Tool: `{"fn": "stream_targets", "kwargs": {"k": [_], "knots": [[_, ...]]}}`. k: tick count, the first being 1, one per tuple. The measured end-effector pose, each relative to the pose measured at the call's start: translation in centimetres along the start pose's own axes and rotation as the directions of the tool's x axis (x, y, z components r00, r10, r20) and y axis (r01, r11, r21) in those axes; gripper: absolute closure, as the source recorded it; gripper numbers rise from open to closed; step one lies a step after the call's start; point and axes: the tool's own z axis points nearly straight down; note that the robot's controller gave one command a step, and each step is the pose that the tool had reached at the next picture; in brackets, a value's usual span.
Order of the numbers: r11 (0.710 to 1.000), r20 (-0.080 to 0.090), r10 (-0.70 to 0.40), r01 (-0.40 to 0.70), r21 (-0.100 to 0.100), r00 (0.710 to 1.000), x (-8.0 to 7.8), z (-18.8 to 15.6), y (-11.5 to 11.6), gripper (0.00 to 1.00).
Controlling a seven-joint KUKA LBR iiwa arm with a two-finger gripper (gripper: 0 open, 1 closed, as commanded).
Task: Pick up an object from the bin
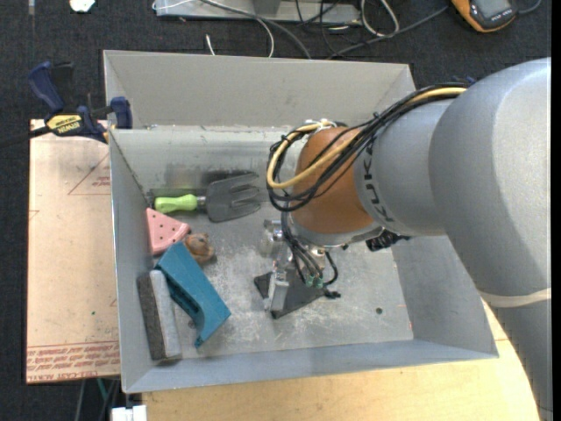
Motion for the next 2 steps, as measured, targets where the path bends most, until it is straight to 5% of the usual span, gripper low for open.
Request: {"fn": "stream_targets", "kwargs": {"k": [1, 2], "knots": [[1.000, -0.001, -0.001, 0.001, 0.001, 1.000, -0.01, -0.10, -0.01, 1.00], [1.000, -0.001, -0.001, 0.001, 0.001, 1.000, -0.01, -0.10, -0.01, 1.00]]}}
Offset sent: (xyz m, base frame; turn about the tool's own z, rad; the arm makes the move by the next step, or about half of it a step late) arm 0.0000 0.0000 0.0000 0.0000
